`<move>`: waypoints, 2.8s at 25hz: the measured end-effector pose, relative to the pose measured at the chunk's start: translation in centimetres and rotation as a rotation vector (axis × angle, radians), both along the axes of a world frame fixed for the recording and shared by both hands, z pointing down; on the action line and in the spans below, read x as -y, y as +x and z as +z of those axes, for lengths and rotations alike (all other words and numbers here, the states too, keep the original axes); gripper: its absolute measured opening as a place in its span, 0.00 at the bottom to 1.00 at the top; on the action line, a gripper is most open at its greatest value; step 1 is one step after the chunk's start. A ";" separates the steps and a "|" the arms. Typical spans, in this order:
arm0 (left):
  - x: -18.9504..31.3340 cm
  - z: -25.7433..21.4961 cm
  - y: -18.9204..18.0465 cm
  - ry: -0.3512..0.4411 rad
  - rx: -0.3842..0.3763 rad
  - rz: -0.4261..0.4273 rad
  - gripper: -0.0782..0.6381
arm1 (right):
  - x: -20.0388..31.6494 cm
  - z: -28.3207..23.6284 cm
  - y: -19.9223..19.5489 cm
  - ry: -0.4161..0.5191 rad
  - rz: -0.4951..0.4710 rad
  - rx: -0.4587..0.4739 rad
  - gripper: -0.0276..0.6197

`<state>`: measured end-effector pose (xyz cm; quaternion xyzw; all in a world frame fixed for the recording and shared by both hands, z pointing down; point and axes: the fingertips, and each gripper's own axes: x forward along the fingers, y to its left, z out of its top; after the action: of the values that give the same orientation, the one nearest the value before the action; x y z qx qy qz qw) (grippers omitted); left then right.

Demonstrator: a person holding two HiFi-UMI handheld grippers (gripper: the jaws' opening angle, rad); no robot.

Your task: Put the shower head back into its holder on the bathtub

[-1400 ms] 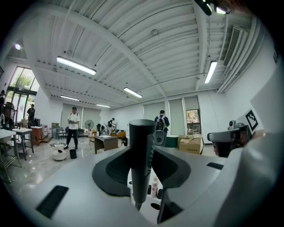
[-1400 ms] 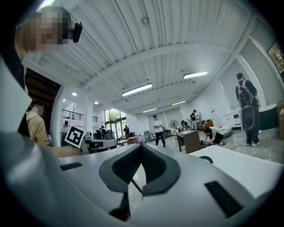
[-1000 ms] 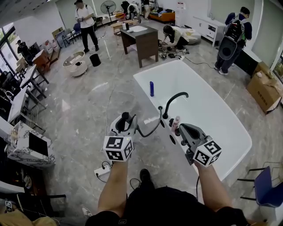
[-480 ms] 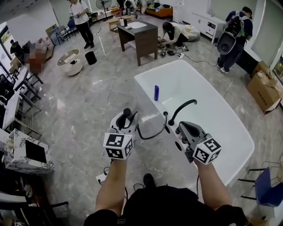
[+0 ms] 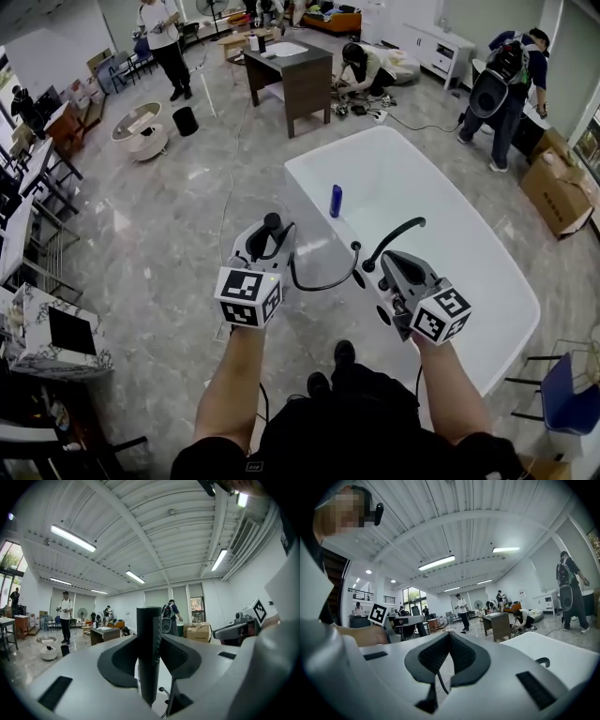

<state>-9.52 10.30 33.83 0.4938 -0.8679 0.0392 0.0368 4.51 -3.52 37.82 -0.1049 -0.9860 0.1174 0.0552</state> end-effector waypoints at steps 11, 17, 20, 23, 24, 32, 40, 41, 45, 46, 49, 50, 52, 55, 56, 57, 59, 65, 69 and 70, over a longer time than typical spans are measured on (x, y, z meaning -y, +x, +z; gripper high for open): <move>4.9 2.2 -4.6 -0.048 -0.033 0.056 0.31 | 3.4 3.2 -5.0 -0.082 0.033 -0.017 0.07; 8.9 2.9 -7.3 -0.075 -0.042 0.106 0.31 | 6.5 4.0 -8.7 -0.122 0.063 -0.013 0.07; 11.2 3.0 -8.7 -0.089 -0.041 0.138 0.31 | 7.9 4.3 -10.5 -0.130 0.068 -0.015 0.07; 13.9 2.6 -10.3 -0.088 -0.033 0.168 0.31 | 10.1 4.6 -12.2 -0.140 0.083 -0.016 0.07; 14.8 2.6 -10.8 -0.088 -0.032 0.177 0.31 | 10.9 4.7 -12.7 -0.144 0.091 -0.018 0.07; 20.6 3.3 -13.8 -0.110 -0.069 0.217 0.31 | 14.9 4.5 -14.7 -0.153 0.121 -0.024 0.07; 25.8 5.0 -15.0 -0.139 -0.097 0.326 0.31 | 17.3 5.7 -15.5 -0.179 0.203 -0.043 0.07; 26.5 5.1 -14.9 -0.138 -0.098 0.351 0.31 | 17.6 5.9 -15.4 -0.182 0.224 -0.046 0.07; 28.4 5.1 -14.8 -0.114 -0.097 0.458 0.31 | 18.2 6.4 -15.7 -0.172 0.304 -0.063 0.07; 28.6 5.1 -14.9 -0.107 -0.098 0.488 0.31 | 18.1 6.4 -15.9 -0.165 0.328 -0.068 0.07; 29.0 5.2 -15.3 -0.091 -0.107 0.582 0.31 | 17.3 6.2 -16.3 -0.148 0.414 -0.081 0.07; 29.0 5.2 -15.4 -0.087 -0.111 0.613 0.31 | 16.8 6.2 -16.3 -0.147 0.440 -0.086 0.07; 28.7 5.1 -15.4 -0.079 -0.113 0.678 0.31 | 15.6 6.5 -16.5 -0.146 0.485 -0.100 0.07; 28.0 4.8 -15.5 -0.068 -0.114 0.774 0.31 | 13.6 7.0 -17.0 -0.152 0.561 -0.127 0.07; 27.8 4.7 -15.5 -0.064 -0.117 0.805 0.31 | 12.9 7.2 -17.1 -0.154 0.588 -0.132 0.07; 27.4 4.6 -15.6 -0.061 -0.120 0.836 0.31 | 12.2 7.3 -17.2 -0.155 0.615 -0.135 0.07; 26.9 4.2 -15.7 -0.054 -0.118 0.896 0.31 | 10.7 7.5 -17.2 -0.155 0.664 -0.139 0.07; 26.8 1.6 -14.5 -0.001 -0.097 1.009 0.31 | 7.8 7.5 -14.8 -0.145 0.779 -0.154 0.07; 27.2 -1.3 -12.9 0.040 -0.065 1.060 0.31 | 8.0 6.0 -12.1 -0.131 0.859 -0.139 0.07; 27.2 -1.9 -12.3 0.049 -0.061 1.070 0.31 | 8.1 5.7 -11.4 -0.129 0.873 -0.134 0.07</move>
<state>-21.85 -16.94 31.91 0.8688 -0.4941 0.0179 0.0254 -6.87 -11.66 43.57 0.3257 -0.9228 0.1976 0.0577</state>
